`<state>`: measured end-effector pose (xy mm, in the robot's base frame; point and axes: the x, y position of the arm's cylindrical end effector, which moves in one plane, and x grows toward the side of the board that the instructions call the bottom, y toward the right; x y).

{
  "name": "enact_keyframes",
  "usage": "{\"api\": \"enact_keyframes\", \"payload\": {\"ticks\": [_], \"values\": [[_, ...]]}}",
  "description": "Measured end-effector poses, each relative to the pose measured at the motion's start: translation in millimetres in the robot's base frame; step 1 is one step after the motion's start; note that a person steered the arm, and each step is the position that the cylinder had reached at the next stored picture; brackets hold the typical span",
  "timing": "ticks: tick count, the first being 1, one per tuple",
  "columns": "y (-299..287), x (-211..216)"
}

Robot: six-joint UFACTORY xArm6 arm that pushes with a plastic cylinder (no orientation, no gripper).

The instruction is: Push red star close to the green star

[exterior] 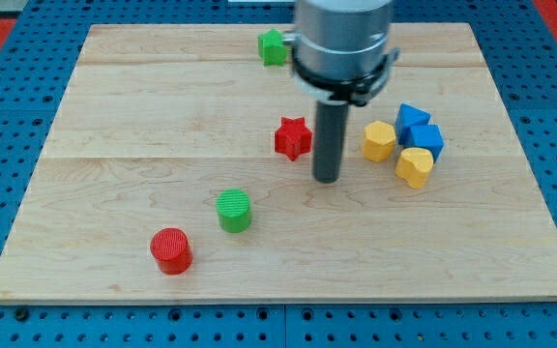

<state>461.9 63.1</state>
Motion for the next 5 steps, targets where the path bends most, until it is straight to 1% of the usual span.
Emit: {"api": "enact_keyframes", "payload": {"ticks": [1,2,3,4,5], "values": [[-34,-56],[-88,-72],[-91,-21],[-114,-37],[-121,-87]]}}
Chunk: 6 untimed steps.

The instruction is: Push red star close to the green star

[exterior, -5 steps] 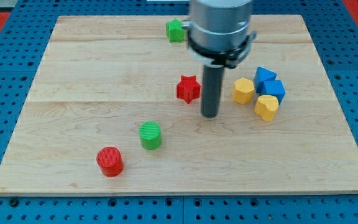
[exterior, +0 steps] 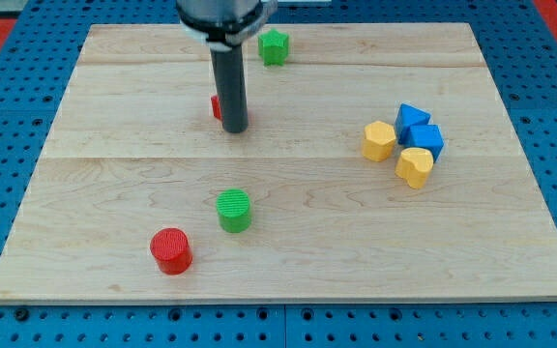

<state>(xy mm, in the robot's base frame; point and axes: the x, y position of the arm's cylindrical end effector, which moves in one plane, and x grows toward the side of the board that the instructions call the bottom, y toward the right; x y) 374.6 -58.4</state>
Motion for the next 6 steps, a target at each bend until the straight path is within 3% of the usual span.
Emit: {"api": "enact_keyframes", "payload": {"ticks": [1,3,4,6], "values": [[0,-25],[-76,-47],[-57,-52],[-32,-112]]}}
